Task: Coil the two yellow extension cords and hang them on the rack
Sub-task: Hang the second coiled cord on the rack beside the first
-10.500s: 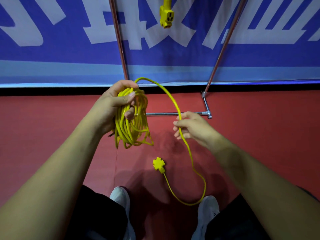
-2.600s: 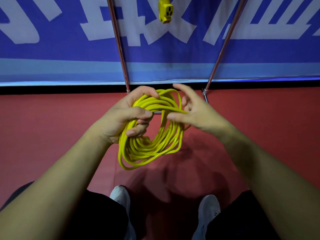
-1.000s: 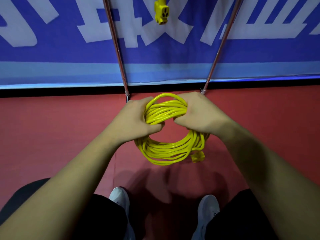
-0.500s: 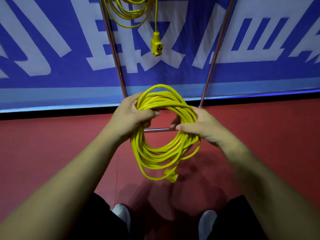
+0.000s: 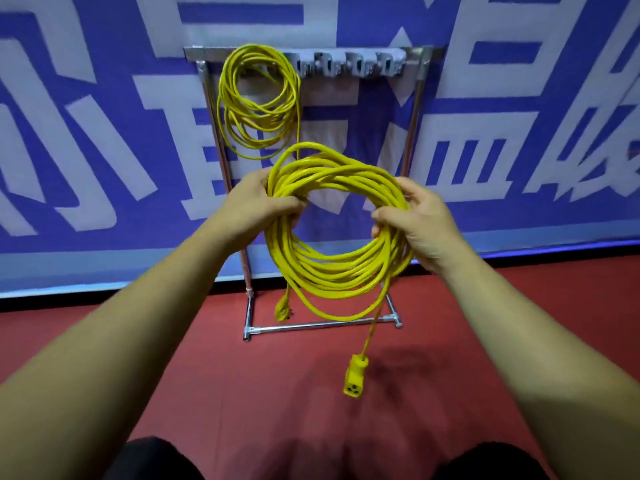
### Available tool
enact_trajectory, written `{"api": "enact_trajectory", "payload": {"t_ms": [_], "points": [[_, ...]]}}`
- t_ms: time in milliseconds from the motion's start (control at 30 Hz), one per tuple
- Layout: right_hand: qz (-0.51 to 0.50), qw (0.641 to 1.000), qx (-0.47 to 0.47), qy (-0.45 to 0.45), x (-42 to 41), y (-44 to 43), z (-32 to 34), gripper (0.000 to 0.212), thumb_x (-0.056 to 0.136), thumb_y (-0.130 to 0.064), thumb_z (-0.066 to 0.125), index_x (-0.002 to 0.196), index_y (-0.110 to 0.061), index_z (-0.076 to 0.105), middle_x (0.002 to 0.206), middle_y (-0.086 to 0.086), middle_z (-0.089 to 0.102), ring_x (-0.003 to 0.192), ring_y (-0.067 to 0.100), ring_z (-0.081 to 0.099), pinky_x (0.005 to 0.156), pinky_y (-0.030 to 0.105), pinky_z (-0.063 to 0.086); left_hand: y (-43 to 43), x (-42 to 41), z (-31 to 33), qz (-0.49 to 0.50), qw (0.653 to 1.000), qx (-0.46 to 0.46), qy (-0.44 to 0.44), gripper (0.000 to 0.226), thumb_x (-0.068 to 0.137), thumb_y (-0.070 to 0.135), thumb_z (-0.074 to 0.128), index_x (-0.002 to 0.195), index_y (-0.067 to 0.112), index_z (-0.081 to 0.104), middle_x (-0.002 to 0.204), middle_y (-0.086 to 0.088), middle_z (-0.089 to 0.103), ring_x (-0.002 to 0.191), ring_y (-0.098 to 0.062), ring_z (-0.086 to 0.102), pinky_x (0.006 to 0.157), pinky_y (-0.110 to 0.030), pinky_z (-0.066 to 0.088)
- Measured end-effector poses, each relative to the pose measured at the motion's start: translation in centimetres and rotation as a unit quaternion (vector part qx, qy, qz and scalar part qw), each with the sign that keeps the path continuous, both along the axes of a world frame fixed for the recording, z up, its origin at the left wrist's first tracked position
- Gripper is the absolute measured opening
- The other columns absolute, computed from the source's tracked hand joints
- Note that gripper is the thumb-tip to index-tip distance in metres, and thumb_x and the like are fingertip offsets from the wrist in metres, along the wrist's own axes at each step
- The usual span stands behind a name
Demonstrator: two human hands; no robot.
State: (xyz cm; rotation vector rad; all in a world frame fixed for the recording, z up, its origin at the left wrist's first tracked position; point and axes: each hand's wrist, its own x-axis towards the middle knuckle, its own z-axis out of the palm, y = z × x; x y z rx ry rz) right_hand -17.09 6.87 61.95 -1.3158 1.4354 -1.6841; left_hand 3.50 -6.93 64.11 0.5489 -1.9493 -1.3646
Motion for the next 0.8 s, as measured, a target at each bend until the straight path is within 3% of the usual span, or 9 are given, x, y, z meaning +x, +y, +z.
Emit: {"api": "enact_trajectory", "payload": {"t_ms": [67, 133, 267, 367, 433, 533, 667, 733, 800], "points": [[-0.014, 0.999, -0.019, 0.031, -1.5, -0.1, 2.5, 0.027, 0.079, 0.008, 0.063, 0.094, -0.014, 0.064, 0.061, 0.012, 0.057, 0.049, 0.023, 0.055, 0.049, 0.029, 0.048, -0.7, -0.9, 1.9, -0.025, 0.999, -0.037, -0.022, 0.021, 0.072, 0.006, 0.07, 0.092, 0.009, 0.062, 0.073, -0.015, 0.063, 0.063, -0.026, 0.061, 0.061, -0.035, 0.053], [-0.04, 0.997, -0.036, 0.053, -2.8, -0.4, 4.7, 0.034, 0.074, 0.006, 0.065, 0.101, -0.015, 0.065, 0.059, 0.008, 0.058, 0.046, 0.02, 0.053, 0.048, 0.027, 0.046, -1.1, -1.8, 3.1, -0.051, 0.998, -0.044, -0.009, 0.045, 0.073, 0.002, 0.071, 0.114, 0.005, 0.053, 0.078, -0.014, 0.064, 0.066, -0.028, 0.064, 0.065, -0.04, 0.056], [-0.04, 0.991, -0.059, 0.117, -5.2, -1.2, 7.9, 0.067, 0.076, 0.01, 0.062, 0.126, -0.034, 0.055, 0.061, 0.01, 0.057, 0.05, 0.024, 0.051, 0.05, 0.032, 0.046, -1.4, -4.1, 4.7, -0.076, 0.995, -0.044, 0.055, 0.072, 0.074, -0.009, 0.067, 0.132, 0.022, 0.037, 0.091, -0.013, 0.065, 0.07, -0.032, 0.066, 0.065, -0.045, 0.059], [-0.044, 0.983, -0.064, 0.167, -6.9, -2.0, 9.4, 0.069, 0.079, 0.011, 0.058, 0.131, -0.033, 0.054, 0.075, 0.011, 0.063, 0.052, 0.022, 0.054, 0.049, 0.029, 0.048, -2.3, -6.2, 6.2, -0.051, 0.988, -0.133, 0.062, 0.087, 0.073, -0.006, 0.072, 0.14, 0.027, 0.028, 0.129, -0.007, 0.054, 0.1, -0.033, 0.065, 0.084, -0.05, 0.057], [-0.06, 0.978, -0.068, 0.187, -8.1, -3.2, 10.0, 0.064, 0.079, 0.01, 0.059, 0.129, -0.029, 0.058, 0.09, 0.006, 0.07, 0.057, 0.011, 0.057, 0.054, 0.026, 0.049, -3.2, -7.6, 7.3, -0.047, 0.978, -0.196, 0.048, 0.091, 0.072, -0.007, 0.073, 0.143, 0.028, 0.028, 0.141, -0.004, 0.044, 0.112, -0.032, 0.062, 0.091, -0.049, 0.055], [-0.075, 0.974, -0.068, 0.202, -9.7, -5.1, 10.5, 0.06, 0.08, 0.009, 0.059, 0.128, -0.027, 0.06, 0.091, -0.003, 0.071, 0.056, 0.003, 0.056, 0.056, 0.021, 0.049, -4.7, -9.5, 8.4, -0.023, 0.976, -0.214, 0.026, 0.078, 0.075, -0.013, 0.071, 0.138, 0.02, 0.039, 0.118, 0.007, 0.062, 0.086, -0.02, 0.07, 0.076, -0.032, 0.058], [-0.083, 0.967, -0.06, 0.235, -11.9, -7.8, 11.4, 0.057, 0.081, 0.008, 0.058, 0.128, -0.025, 0.06, 0.086, -0.011, 0.068, 0.057, -0.002, 0.056, 0.055, 0.014, 0.045, -7.2, -12.1, 8.6, 0.015, 0.97, -0.242, -0.029, 0.044, 0.077, 0.0, 0.074, 0.104, 0.007, 0.039, 0.068, 0.012, 0.064, 0.055, -0.003, 0.059, 0.053, -0.02, 0.046], [-0.086, 0.961, -0.053, 0.256, -13.0, -9.4, 11.9, 0.056, 0.082, 0.006, 0.059, 0.129, -0.025, 0.06, 0.088, -0.013, 0.068, 0.058, -0.003, 0.057, 0.056, 0.012, 0.044, -8.6, -13.4, 8.9, 0.028, 0.964, -0.262, -0.043, 0.042, 0.077, 0.007, 0.074, 0.098, 0.008, 0.038, 0.062, 0.011, 0.058, 0.051, -0.003, 0.049, 0.05, -0.023, 0.043], [-0.084, 0.958, -0.056, 0.268, -14.4, -11.1, 12.1, 0.056, 0.081, 0.004, 0.06, 0.127, -0.028, 0.06, 0.096, -0.01, 0.07, 0.065, 0.001, 0.061, 0.059, 0.016, 0.048, -10.5, -14.6, 9.4, 0.033, 0.958, -0.279, -0.053, 0.04, 0.074, 0.016, 0.071, 0.099, 0.015, 0.039, 0.068, 0.002, 0.056, 0.057, -0.01, 0.046, 0.054, -0.036, 0.048]]}}
